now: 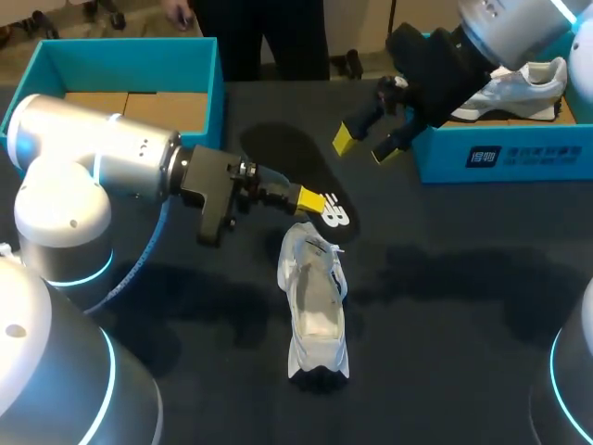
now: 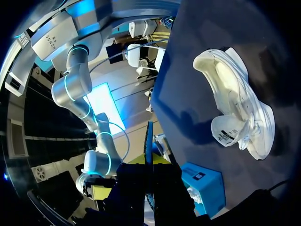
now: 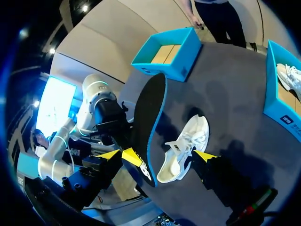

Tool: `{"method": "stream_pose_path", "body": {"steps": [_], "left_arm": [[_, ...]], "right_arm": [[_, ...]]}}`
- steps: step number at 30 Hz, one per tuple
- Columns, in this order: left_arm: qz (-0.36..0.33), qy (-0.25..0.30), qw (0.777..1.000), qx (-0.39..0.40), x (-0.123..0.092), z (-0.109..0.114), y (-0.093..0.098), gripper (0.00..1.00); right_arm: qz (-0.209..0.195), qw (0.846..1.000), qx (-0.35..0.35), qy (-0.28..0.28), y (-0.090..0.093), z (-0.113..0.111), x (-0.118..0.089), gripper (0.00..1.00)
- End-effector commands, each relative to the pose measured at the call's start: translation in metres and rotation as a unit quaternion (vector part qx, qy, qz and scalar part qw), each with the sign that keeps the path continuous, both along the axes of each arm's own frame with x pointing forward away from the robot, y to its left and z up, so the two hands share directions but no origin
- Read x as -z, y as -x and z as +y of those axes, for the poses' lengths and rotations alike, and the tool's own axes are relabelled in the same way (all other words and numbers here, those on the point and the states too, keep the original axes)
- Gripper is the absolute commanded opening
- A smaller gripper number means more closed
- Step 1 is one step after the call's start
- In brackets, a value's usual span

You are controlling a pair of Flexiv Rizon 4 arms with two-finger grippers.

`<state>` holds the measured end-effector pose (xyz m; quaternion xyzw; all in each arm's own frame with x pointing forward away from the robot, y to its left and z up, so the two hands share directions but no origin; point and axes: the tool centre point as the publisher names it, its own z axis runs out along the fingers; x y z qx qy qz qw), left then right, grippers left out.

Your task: Take the shoe out of the shoebox, open the shoe tongue, remove and reinsert the insole, then place the shoe into the shoebox

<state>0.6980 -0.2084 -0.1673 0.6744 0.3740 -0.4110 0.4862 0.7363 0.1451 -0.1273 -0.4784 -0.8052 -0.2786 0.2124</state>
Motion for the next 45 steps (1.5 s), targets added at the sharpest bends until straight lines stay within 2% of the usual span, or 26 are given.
{"method": "stream_pose_path", "body": {"steps": [1,7,12,24,34,43,45], "left_arm": [[-0.001,0.000,1.000,0.001,0.000,-0.001,-0.001,0.00],[-0.010,0.008,1.000,0.005,0.000,-0.001,0.000,0.00],[-0.016,0.009,1.000,0.007,-0.003,-0.001,-0.001,0.00],[-0.039,0.016,0.999,0.006,-0.005,-0.005,-0.002,0.00],[-0.051,0.013,0.999,0.000,-0.002,-0.007,-0.004,0.00],[-0.056,0.010,0.998,0.000,0.001,-0.006,-0.002,0.00],[-0.056,0.010,0.998,-0.001,0.001,-0.006,-0.002,0.00]], "right_arm": [[0.010,1.000,-0.016,-0.012,-0.006,0.004,0.002,1.00],[0.059,0.995,-0.042,-0.065,-0.020,0.014,0.017,1.00],[0.076,0.993,-0.044,-0.079,-0.024,0.019,0.025,1.00],[0.095,0.987,-0.042,-0.120,-0.015,0.025,0.029,1.00],[0.115,0.984,-0.048,-0.130,-0.006,0.041,0.026,1.00],[0.125,0.980,-0.052,-0.148,-0.006,0.051,0.028,1.00],[0.130,0.978,-0.051,-0.156,-0.007,0.054,0.030,0.91]]}}
